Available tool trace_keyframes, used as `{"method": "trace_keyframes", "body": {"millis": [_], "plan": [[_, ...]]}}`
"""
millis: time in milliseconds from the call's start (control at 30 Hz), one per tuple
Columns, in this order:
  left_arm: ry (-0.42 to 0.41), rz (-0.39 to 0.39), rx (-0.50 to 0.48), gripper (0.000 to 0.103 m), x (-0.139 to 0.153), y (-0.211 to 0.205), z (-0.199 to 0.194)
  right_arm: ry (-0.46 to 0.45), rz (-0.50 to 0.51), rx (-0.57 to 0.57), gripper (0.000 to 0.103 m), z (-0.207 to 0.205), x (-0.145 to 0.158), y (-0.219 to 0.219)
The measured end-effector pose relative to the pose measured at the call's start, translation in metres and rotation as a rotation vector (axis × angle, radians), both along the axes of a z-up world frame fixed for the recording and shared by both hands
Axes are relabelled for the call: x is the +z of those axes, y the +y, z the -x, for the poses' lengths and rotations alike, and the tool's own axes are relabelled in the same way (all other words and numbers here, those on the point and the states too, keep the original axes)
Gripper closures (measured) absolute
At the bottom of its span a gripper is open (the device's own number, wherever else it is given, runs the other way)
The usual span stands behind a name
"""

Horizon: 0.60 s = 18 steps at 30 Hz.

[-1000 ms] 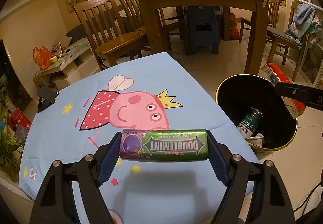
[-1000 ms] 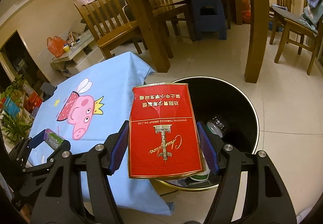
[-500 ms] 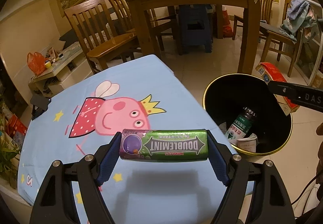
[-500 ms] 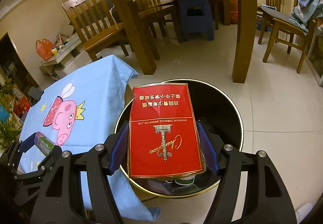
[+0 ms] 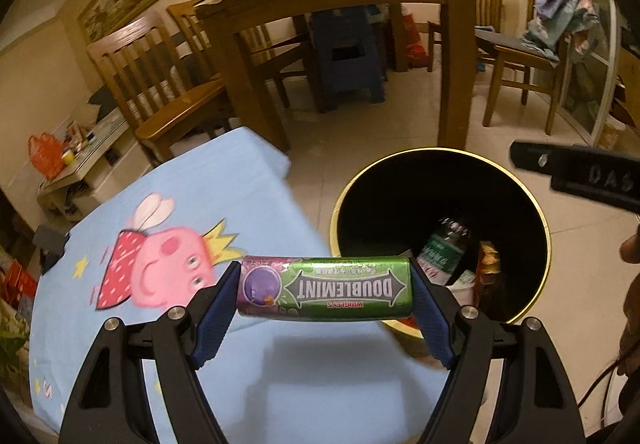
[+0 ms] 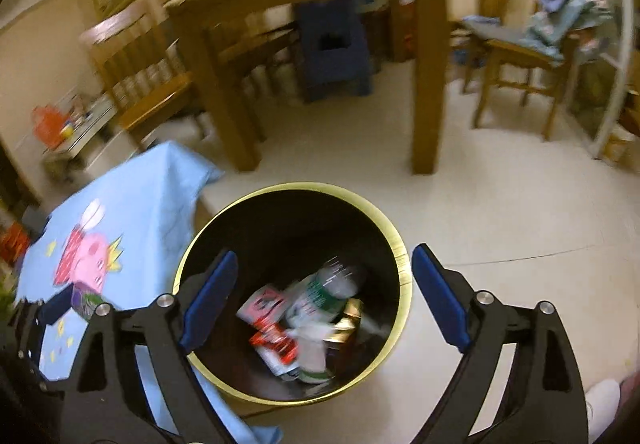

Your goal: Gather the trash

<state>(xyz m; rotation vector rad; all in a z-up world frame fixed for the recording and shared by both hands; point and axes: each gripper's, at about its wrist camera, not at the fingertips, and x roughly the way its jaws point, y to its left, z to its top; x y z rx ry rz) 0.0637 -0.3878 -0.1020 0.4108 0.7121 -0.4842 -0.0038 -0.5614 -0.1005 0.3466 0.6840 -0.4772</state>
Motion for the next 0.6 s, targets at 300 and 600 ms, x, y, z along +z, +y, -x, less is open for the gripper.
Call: {"method": "trace_keyframes", "body": {"millis": [300,600], "plan": [[-0.012,-0.028,-0.062,0.023,-0.007,-0.061,-0.007,-0.097,0.051,-0.205,0.008,0.041,0.024,-0.035],[-0.002,-0.018,-0.038,0.022,-0.005,-0.047,-0.008,-0.094,0.148,-0.17,0.007,0.039,0.038,-0.015]]}}
